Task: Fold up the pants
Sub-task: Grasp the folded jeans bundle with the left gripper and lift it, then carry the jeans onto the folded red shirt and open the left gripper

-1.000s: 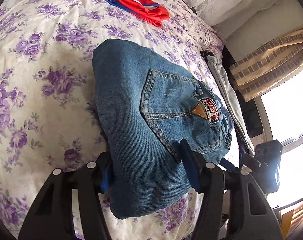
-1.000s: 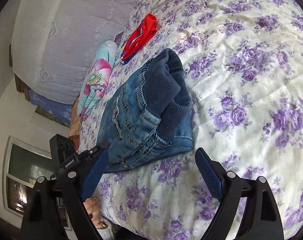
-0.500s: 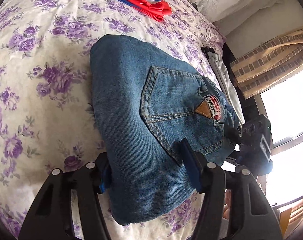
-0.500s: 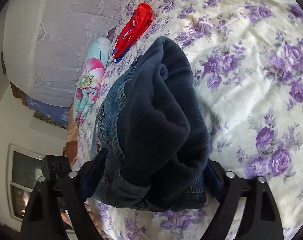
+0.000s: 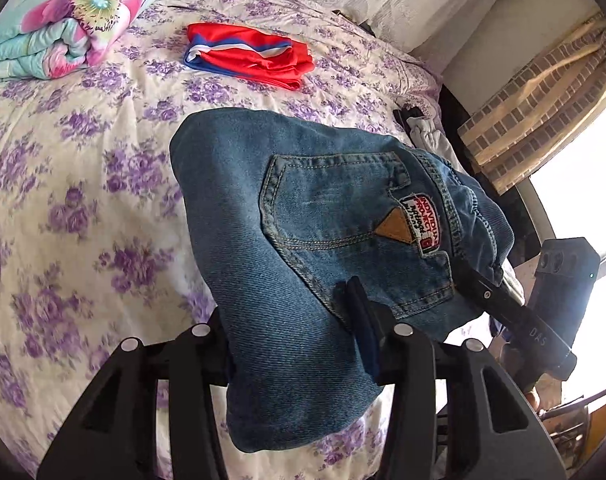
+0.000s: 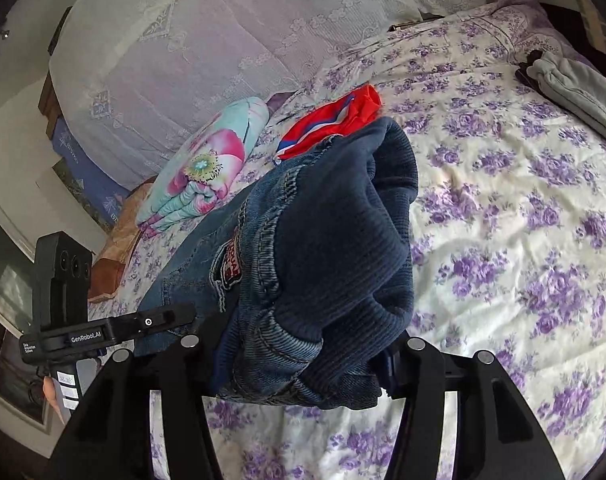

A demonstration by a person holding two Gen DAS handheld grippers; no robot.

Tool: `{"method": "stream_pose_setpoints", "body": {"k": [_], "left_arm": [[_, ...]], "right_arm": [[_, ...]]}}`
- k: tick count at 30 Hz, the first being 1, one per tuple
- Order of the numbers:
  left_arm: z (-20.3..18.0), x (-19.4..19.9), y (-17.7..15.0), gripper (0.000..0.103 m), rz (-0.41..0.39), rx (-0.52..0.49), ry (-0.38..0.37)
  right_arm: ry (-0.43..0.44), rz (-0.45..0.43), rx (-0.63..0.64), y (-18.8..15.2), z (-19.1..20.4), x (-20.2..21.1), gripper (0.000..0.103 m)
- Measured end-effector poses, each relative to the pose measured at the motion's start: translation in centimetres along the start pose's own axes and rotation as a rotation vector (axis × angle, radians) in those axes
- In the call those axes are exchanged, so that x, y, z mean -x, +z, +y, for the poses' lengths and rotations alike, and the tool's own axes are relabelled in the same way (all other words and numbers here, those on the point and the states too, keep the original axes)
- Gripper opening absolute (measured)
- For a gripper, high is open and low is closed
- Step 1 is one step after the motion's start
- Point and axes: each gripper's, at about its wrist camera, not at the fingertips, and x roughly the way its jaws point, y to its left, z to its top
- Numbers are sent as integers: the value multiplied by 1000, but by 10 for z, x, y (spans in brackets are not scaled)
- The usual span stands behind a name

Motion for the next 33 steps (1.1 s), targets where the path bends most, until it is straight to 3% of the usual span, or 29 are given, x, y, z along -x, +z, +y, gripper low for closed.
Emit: {"method": "stream_pose_setpoints", "body": {"k": [5, 10, 15, 19, 23, 24, 28, 30, 33], "left_arm": [[16, -22, 111, 44, -3, 5, 55], [42, -52, 243, 44, -67, 10, 102], [86, -105, 335, 44, -103, 35, 132], [120, -163, 350, 45, -43, 33, 139], [139, -184, 347, 69, -85, 21, 71], [138, -185, 346, 70, -88, 16, 75], [108, -162, 339, 74, -79, -43, 143], [90, -137, 326, 80, -92, -90, 198], [60, -84, 285, 94, -196, -161, 256]], "right_arm": [[16, 7, -35, 108, -3, -61, 56], [23, -48, -15, 219, -10, -147, 56], [-5, -40, 21, 282, -29, -240, 56], [-59, 13, -5, 277, -62, -294, 57], [-52, -72, 12, 257, -69, -293, 69], [-72, -64, 18, 258, -65, -291, 70], [-141, -95, 82, 268, -39, -246, 78], [-185, -150, 105, 267, -25, -206, 88], [-310, -230, 205, 247, 8, -144, 99]]}}
